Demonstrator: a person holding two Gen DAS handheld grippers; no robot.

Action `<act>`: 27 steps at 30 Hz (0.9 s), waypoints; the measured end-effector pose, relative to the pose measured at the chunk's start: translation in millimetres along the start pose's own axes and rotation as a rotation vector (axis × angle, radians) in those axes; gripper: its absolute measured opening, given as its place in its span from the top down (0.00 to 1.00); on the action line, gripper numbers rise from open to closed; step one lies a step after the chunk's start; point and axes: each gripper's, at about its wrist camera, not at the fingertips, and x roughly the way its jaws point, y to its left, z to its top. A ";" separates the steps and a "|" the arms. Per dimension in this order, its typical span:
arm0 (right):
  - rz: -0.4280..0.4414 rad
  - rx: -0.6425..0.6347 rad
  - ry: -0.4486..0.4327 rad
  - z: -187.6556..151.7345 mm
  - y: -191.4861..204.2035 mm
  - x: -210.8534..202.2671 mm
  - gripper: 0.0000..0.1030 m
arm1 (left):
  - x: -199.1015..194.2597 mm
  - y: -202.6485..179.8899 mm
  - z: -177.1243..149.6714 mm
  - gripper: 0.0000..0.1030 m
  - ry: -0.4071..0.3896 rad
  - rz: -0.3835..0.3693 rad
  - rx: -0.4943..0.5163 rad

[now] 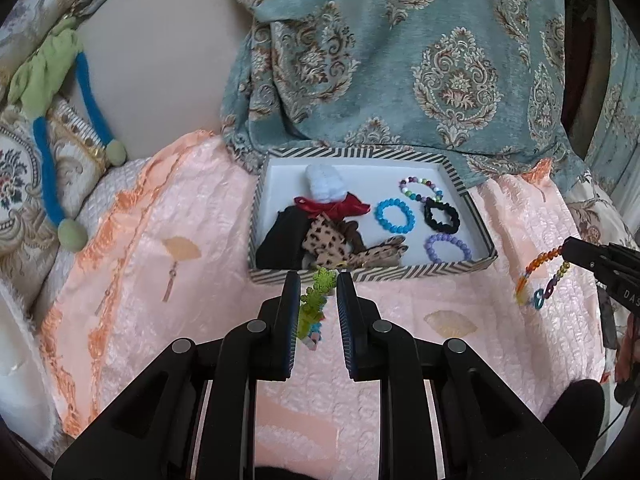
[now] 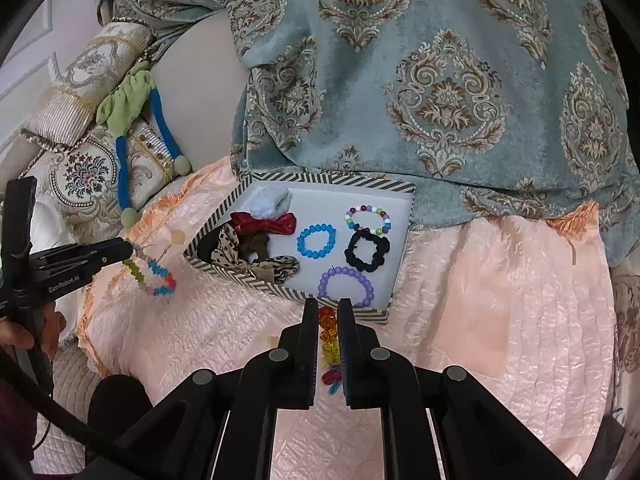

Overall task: Organize jewelry
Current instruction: 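Carry both bracelets over the tray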

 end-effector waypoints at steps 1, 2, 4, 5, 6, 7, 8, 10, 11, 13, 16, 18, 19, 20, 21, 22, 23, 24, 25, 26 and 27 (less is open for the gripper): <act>0.000 -0.002 0.001 2.0 0.1 1.2 0.92 | 1.5 -2.1 1.8 0.83 0.000 0.001 0.005; 0.001 -0.004 0.002 3.9 0.1 2.9 0.92 | 3.9 -4.5 4.3 0.83 0.000 0.002 0.011; -0.001 -0.010 0.007 8.2 0.4 7.8 0.92 | 7.4 -8.6 8.3 0.83 0.001 0.003 0.020; -0.001 -0.014 0.010 10.3 0.7 10.3 0.92 | 9.2 -10.2 10.4 0.83 0.000 0.004 0.024; -0.001 -0.017 0.012 12.9 0.9 13.4 0.92 | 11.5 -11.9 12.9 0.83 -0.001 0.004 0.027; 0.000 -0.021 0.016 15.4 0.8 16.8 0.92 | 13.9 -13.0 15.5 0.83 -0.001 0.004 0.030; 0.001 -0.025 0.020 18.7 0.8 21.4 0.92 | 16.9 -14.0 18.4 0.83 0.001 0.003 0.031; -0.001 -0.031 0.028 23.1 -0.3 28.7 0.92 | 22.7 -15.3 23.7 0.83 0.003 0.003 0.030; -0.002 -0.035 0.033 26.6 -0.7 34.1 0.92 | 25.4 -16.0 26.1 0.83 0.003 0.003 0.030; -0.002 -0.039 0.040 31.9 -2.1 41.8 0.92 | 33.2 -18.3 32.6 0.83 0.008 0.002 0.035; 0.001 -0.044 0.050 40.6 -3.8 54.7 0.92 | 43.8 -22.2 42.7 0.83 0.010 0.006 0.044; 0.000 -0.049 0.056 46.6 -5.1 63.8 0.92 | 51.0 -24.4 51.0 0.83 0.010 0.004 0.046; 0.001 -0.050 0.060 49.3 -5.8 67.5 0.92 | 55.3 -26.0 55.7 0.83 0.013 0.000 0.046; 0.001 -0.050 0.064 53.1 -6.8 72.5 0.92 | 58.4 -27.3 59.1 0.83 0.014 -0.003 0.044; -0.001 -0.052 0.066 56.1 -7.5 76.2 0.92 | 63.5 -29.5 64.9 0.83 0.017 -0.010 0.042; -0.003 -0.053 0.067 59.5 -8.3 79.8 0.92 | 67.8 -31.5 69.8 0.83 0.018 -0.015 0.040; -0.003 -0.054 0.067 62.2 -9.3 82.7 0.92 | 71.6 -33.7 74.4 0.83 0.019 -0.018 0.037; -0.002 -0.053 0.068 65.6 -10.5 86.3 0.92 | 77.5 -36.9 80.8 0.83 0.020 -0.024 0.035; -0.001 -0.052 0.068 68.3 -11.4 89.0 0.92 | 81.3 -39.2 85.0 0.83 0.021 -0.027 0.034; -0.001 -0.051 0.067 71.5 -12.4 92.1 0.92 | 86.8 -42.4 90.2 0.83 0.022 -0.030 0.034; -0.001 -0.051 0.067 74.4 -13.1 95.1 0.92 | 93.5 -45.5 95.4 0.83 0.024 -0.033 0.032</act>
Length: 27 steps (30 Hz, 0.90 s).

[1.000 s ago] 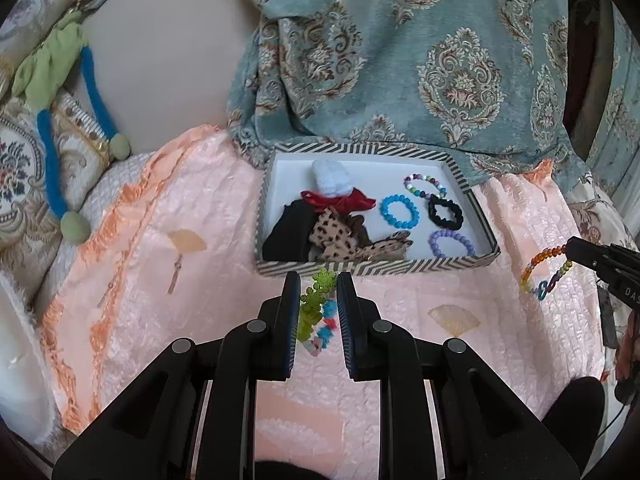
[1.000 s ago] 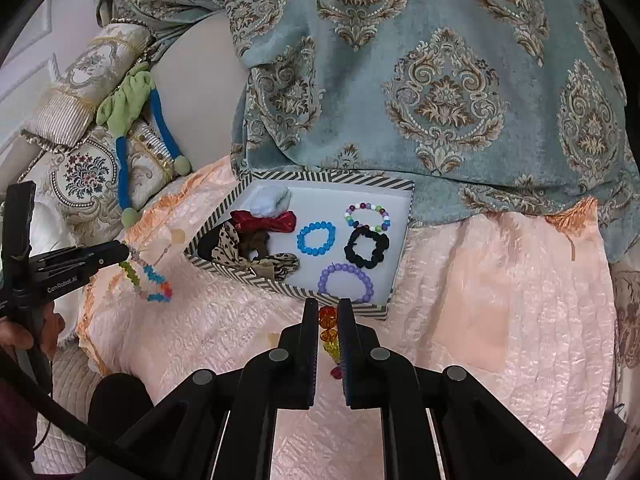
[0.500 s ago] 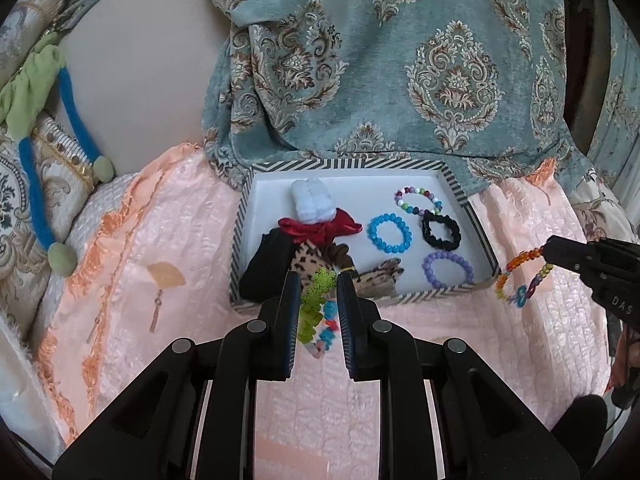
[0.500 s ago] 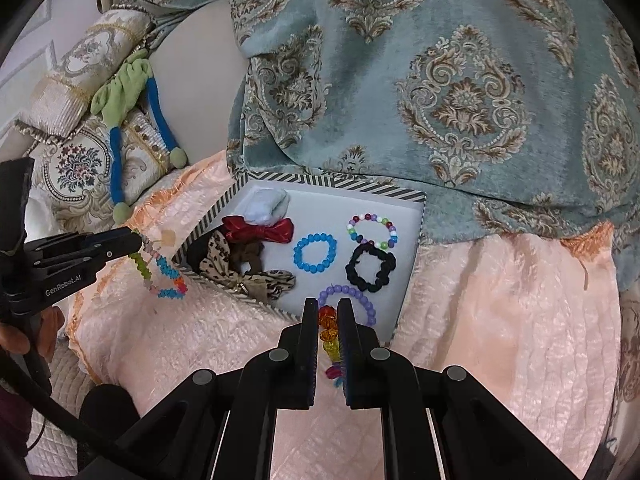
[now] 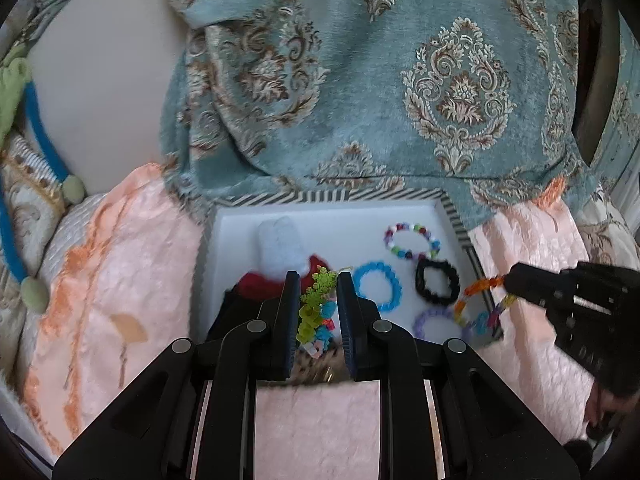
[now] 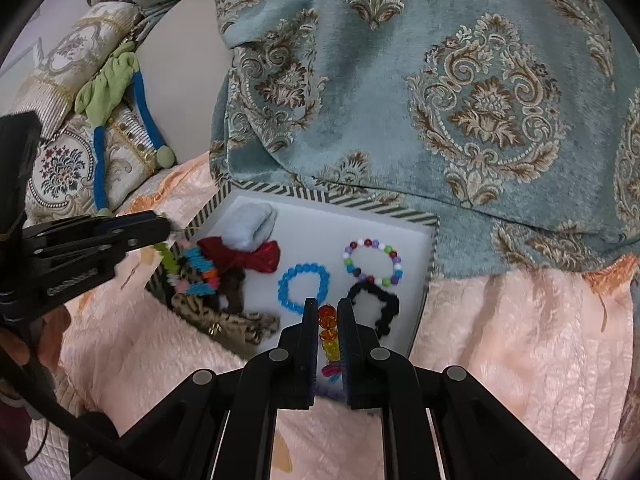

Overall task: Organize jewelry
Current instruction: 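Carry both bracelets over the tray, then release both bracelets into the tray, open both grippers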

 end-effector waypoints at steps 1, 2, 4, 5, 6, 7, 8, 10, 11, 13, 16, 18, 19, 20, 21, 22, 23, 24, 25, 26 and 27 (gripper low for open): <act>-0.001 0.000 0.000 3.3 -0.4 3.2 0.92 | 7.1 -2.2 4.9 0.83 0.002 -0.004 -0.006; -0.001 0.000 0.000 7.7 -1.3 7.5 0.92 | 16.3 -4.1 10.6 0.83 0.008 -0.012 -0.017; 0.001 0.000 -0.001 15.3 -1.7 15.3 0.92 | 31.9 -7.1 19.8 0.83 0.015 -0.019 -0.030; 0.002 0.000 -0.001 18.0 -2.2 19.0 0.92 | 40.0 -7.7 24.3 0.83 0.013 -0.017 -0.037; 0.004 0.001 0.001 22.2 -2.4 24.8 0.92 | 50.0 -7.1 29.9 0.83 0.011 -0.016 -0.049; 0.006 0.002 0.003 27.3 -2.4 31.8 0.92 | 59.3 -5.5 34.7 0.83 0.012 -0.018 -0.062; 0.008 0.004 0.004 31.0 -2.4 36.6 0.92 | 67.6 -3.1 38.7 0.83 0.015 -0.019 -0.075; 0.022 0.015 0.006 42.1 -1.4 50.5 0.92 | 87.6 5.8 46.1 0.83 0.024 -0.008 -0.113; 0.034 0.024 0.006 49.0 -0.6 59.6 0.92 | 96.7 10.6 48.4 0.83 0.030 -0.003 -0.131; 0.050 0.039 0.003 59.3 0.8 73.5 0.92 | 114.5 23.0 49.8 0.83 0.048 0.022 -0.165; 0.075 0.071 -0.006 73.1 1.1 98.7 0.92 | 135.6 46.7 46.6 0.83 0.082 0.033 -0.234; 0.071 0.095 -0.005 78.8 -2.2 118.1 0.92 | 143.5 59.3 41.9 0.83 0.093 0.042 -0.264; 0.059 0.104 0.003 79.9 -5.1 127.5 0.92 | 146.8 63.5 38.9 0.83 0.100 0.047 -0.271; 0.045 0.116 0.022 79.8 -9.0 138.6 0.92 | 149.3 66.1 36.4 0.83 0.106 0.043 -0.275; 0.035 0.131 0.047 78.4 -13.5 151.2 0.92 | 150.9 67.5 33.6 0.83 0.107 0.036 -0.275; 0.024 0.145 0.068 75.4 -18.1 160.9 0.92 | 151.3 67.5 31.5 0.83 0.105 0.036 -0.272; 0.011 0.153 0.078 73.5 -20.9 166.0 0.92 | 150.5 66.6 29.2 0.83 0.097 0.040 -0.264; -0.012 0.162 0.090 69.8 -24.4 170.6 0.92 | 149.9 66.0 28.0 0.82 0.089 0.040 -0.260; -0.024 0.172 0.099 67.0 -26.7 172.8 0.92 | 148.9 65.2 26.7 0.80 0.082 0.040 -0.255; -0.028 0.185 0.107 64.2 -29.5 173.9 0.92 | 148.4 64.2 25.6 0.69 0.080 0.043 -0.252; -0.027 0.198 0.111 60.8 -31.4 172.2 0.92 | 147.1 63.7 24.6 0.52 0.075 0.047 -0.252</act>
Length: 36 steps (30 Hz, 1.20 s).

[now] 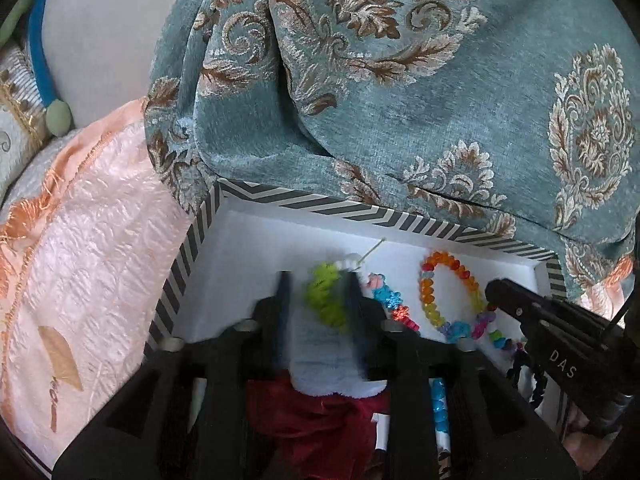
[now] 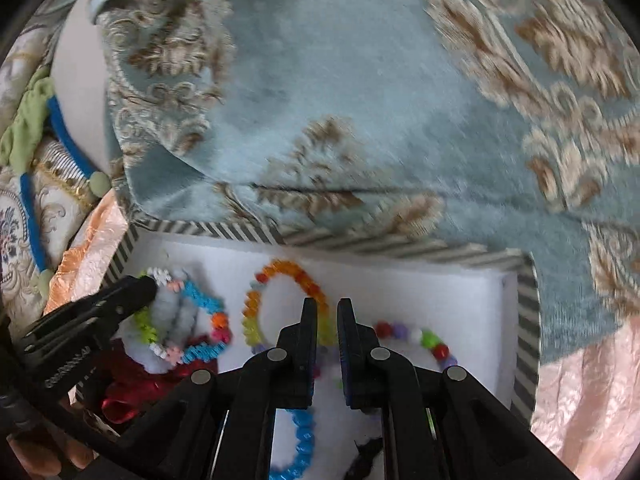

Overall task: Organize jewelry
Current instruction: 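Release both bracelets into the tray, open both grippers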

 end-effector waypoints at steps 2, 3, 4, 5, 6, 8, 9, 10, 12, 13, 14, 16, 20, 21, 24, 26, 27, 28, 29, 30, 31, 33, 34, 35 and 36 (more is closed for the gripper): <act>0.003 -0.006 -0.005 -4.9 0.7 -6.8 0.88 | -4.9 0.6 -2.7 0.41 -0.015 -0.015 -0.015; -0.001 -0.023 -0.012 -8.2 3.4 -12.8 0.84 | -7.9 1.5 -3.9 0.41 -0.019 -0.021 -0.028; -0.008 -0.041 -0.019 -11.4 6.3 -18.6 0.69 | -11.1 2.2 -5.9 0.40 -0.022 -0.020 -0.032; -0.019 -0.060 -0.032 -16.1 9.8 -26.9 0.55 | -14.8 1.9 -8.6 0.39 -0.027 -0.016 -0.030; -0.028 -0.068 -0.047 -20.5 10.9 -33.2 0.54 | -19.7 1.2 -12.3 0.38 -0.034 -0.011 -0.026; -0.035 -0.097 -0.068 -27.7 14.7 -44.8 0.54 | -28.6 -1.4 -16.9 0.38 -0.042 -0.007 -0.015; -0.044 -0.115 -0.074 -31.9 17.2 -50.5 0.54 | -35.3 -3.4 -21.1 0.38 -0.056 0.000 -0.008; -0.054 -0.124 -0.081 -35.6 18.4 -55.1 0.54 | -40.8 -5.1 -23.8 0.37 -0.066 0.009 0.002; -0.062 -0.136 -0.098 -42.1 20.1 -65.5 0.54 | -53.2 -9.9 -31.8 0.37 -0.089 0.033 0.037; -0.061 -0.137 -0.109 -44.9 21.4 -68.8 0.53 | -58.9 -11.9 -35.7 0.37 -0.099 0.047 0.052; -0.066 -0.136 -0.115 -48.8 22.1 -73.5 0.53 | -65.8 -12.8 -40.2 0.37 -0.112 0.059 0.063; -0.077 -0.132 -0.120 -56.5 24.8 -79.0 0.52 | -78.9 -15.1 -48.1 0.37 -0.143 0.079 0.080; -0.093 -0.112 -0.135 -73.8 25.3 -92.1 0.44 | -102.5 -14.4 -64.1 0.37 -0.159 0.104 0.058; -0.099 -0.105 -0.146 -79.0 25.0 -96.6 0.43 | -107.5 -14.6 -66.9 0.37 -0.169 0.103 0.054; -0.121 -0.098 -0.187 -93.8 24.6 -111.6 0.39 | -125.3 -15.9 -80.3 0.37 -0.212 0.126 0.029; -0.115 -0.078 -0.200 -97.9 23.5 -118.2 0.38 | -130.1 -15.5 -86.5 0.37 -0.221 0.117 0.009; -0.110 -0.076 -0.202 -96.9 23.9 -121.7 0.38 | -131.7 -14.7 -89.7 0.37 -0.229 0.116 -0.002; -0.112 -0.079 -0.209 -95.5 25.0 -125.2 0.38 | -132.5 -14.6 -92.4 0.37 -0.237 0.120 -0.003; -0.115 -0.082 -0.225 -94.6 25.9 -130.0 0.36 | -132.5 -15.3 -93.3 0.37 -0.241 0.128 0.002; -0.116 -0.084 -0.250 -93.9 26.6 -135.6 0.34 | -132.3 -16.1 -92.4 0.37 -0.241 0.137 0.008; -0.117 -0.083 -0.270 -93.9 26.6 -139.0 0.28 | -132.0 -16.7 -90.2 0.37 -0.239 0.138 0.011; -0.120 -0.080 -0.293 -94.3 25.6 -142.6 0.25 | -135.1 -17.1 -86.0 0.37 -0.249 0.137 0.010; -0.118 -0.084 -0.289 -94.5 25.6 -142.2 0.25 | -138.4 -17.6 -85.6 0.37 -0.265 0.138 0.012; -0.120 -0.089 -0.282 -94.4 25.9 -141.2 0.25 | -141.4 -18.7 -85.6 0.37 -0.274 0.139 0.016; -0.123 -0.092 -0.277 -94.7 25.7 -140.8 0.25 | -143.2 -19.4 -85.0 0.37 -0.274 0.136 0.020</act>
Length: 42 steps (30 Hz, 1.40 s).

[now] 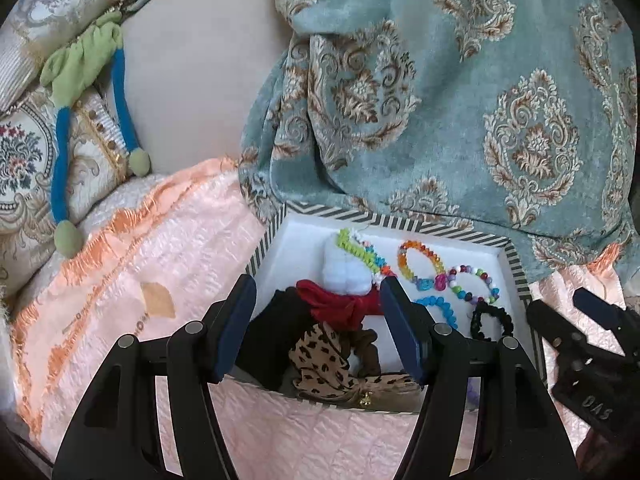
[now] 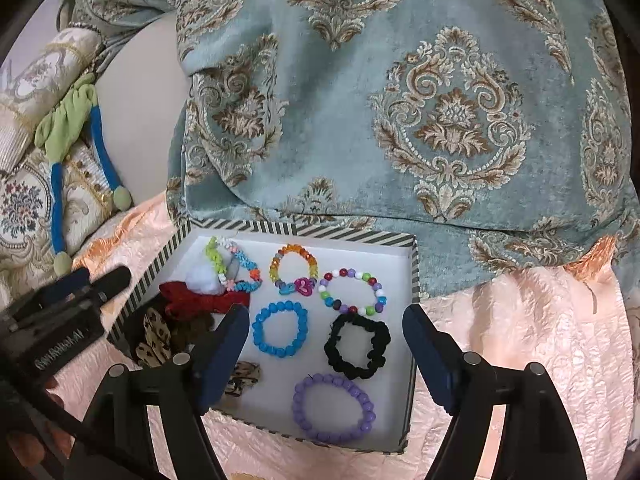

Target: Organize jewelry

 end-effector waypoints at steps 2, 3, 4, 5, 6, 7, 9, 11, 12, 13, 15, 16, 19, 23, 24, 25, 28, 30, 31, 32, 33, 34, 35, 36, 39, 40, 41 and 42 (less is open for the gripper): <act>-0.001 0.002 0.007 -0.2 -0.9 -1.5 0.25 | -4.8 -1.6 1.1 0.37 -0.005 -0.004 0.007; -0.002 0.003 0.006 -0.2 -1.0 -4.1 0.25 | -9.5 -3.4 0.9 0.37 -0.015 0.003 0.019; -0.004 0.005 0.002 -0.4 -1.0 -7.5 0.25 | -13.9 -5.0 0.6 0.37 -0.021 0.009 0.029; -0.007 0.007 -0.004 -0.4 -0.8 -11.8 0.25 | -17.7 -5.9 0.7 0.37 -0.024 0.011 0.035; -0.010 0.013 -0.008 0.6 -0.8 -16.6 0.25 | -22.8 -6.6 0.9 0.37 -0.028 0.008 0.038; -0.009 0.017 -0.014 1.5 -0.4 -21.1 0.25 | -28.4 -6.9 1.7 0.37 -0.031 0.004 0.037; -0.003 0.016 -0.033 4.8 2.5 -33.1 0.25 | -41.5 -7.0 4.8 0.37 -0.049 0.000 0.038; -0.008 0.023 -0.056 8.1 5.0 -46.6 0.25 | -55.4 -6.4 8.1 0.37 -0.079 0.001 0.034; -0.006 0.029 -0.062 9.4 5.4 -51.3 0.25 | -63.7 -6.0 10.4 0.37 -0.096 0.002 0.030; -0.002 0.034 -0.067 10.3 6.3 -56.3 0.25 | -69.2 -5.6 11.7 0.37 -0.108 0.004 0.028; -0.004 0.042 -0.075 11.9 8.7 -67.5 0.25 | -78.6 -4.6 13.2 0.37 -0.121 0.002 0.030; -0.005 0.043 -0.077 12.7 9.7 -71.7 0.25 | -81.2 -4.0 13.5 0.37 -0.121 -0.002 0.030; -0.009 0.031 -0.079 13.7 15.8 -81.5 0.24 | -90.0 -2.3 14.0 0.37 -0.124 -0.015 0.022; -0.021 0.000 -0.077 14.8 27.0 -88.4 0.24 | -102.7 -0.3 15.4 0.37 -0.145 -0.024 0.020; -0.023 -0.007 -0.078 15.1 30.1 -90.2 0.24 | -104.6 0.9 15.5 0.37 -0.146 -0.027 0.017; -0.024 -0.009 -0.079 15.6 32.0 -91.3 0.24 | -105.8 2.0 15.3 0.37 -0.146 -0.032 0.014; -0.027 -0.016 -0.085 17.5 37.3 -95.3 0.24 | -106.6 5.3 15.7 0.37 -0.142 -0.034 0.009; -0.032 -0.019 -0.093 18.6 40.3 -98.7 0.24 | -106.8 6.8 15.9 0.37 -0.137 -0.044 0.007; -0.037 -0.021 -0.096 19.4 41.3 -100.1 0.24 | -107.2 7.3 15.8 0.37 -0.136 -0.049 0.006; -0.041 -0.022 -0.099 20.1 42.1 -101.2 0.24 | -107.6 7.8 15.9 0.37 -0.137 -0.050 0.006; -0.043 -0.022 -0.101 20.7 42.7 -102.2 0.24 | -108.2 8.1 15.8 0.37 -0.138 -0.048 0.007; -0.045 -0.020 -0.104 21.2 42.7 -103.8 0.24 | -108.8 8.7 15.6 0.37 -0.140 -0.044 0.008; -0.046 -0.017 -0.105 21.1 42.6 -104.5 0.23 | -109.5 9.6 15.6 0.37 -0.142 -0.042 0.007; -0.048 -0.011 -0.106 21.2 42.1 -105.1 0.23 | -109.7 10.4 15.5 0.37 -0.144 -0.042 0.005; -0.052 -0.006 -0.105 20.5 41.5 -106.5 0.23 | -109.5 13.3 14.9 0.37 -0.144 -0.040 0.000; -0.055 -0.005 -0.105 20.1 41.3 -106.8 0.23 | -109.0 13.7 14.7 0.37 -0.142 -0.040 0.000; -0.057 -0.003 -0.103 19.9 41.0 -107.0 0.23 | -108.4 13.9 14.6 0.37 -0.140 -0.039 0.001; -0.057 -0.002 -0.103 19.5 40.6 -107.2 0.23 | -108.0 14.1 14.7 0.37 -0.141 -0.037 0.001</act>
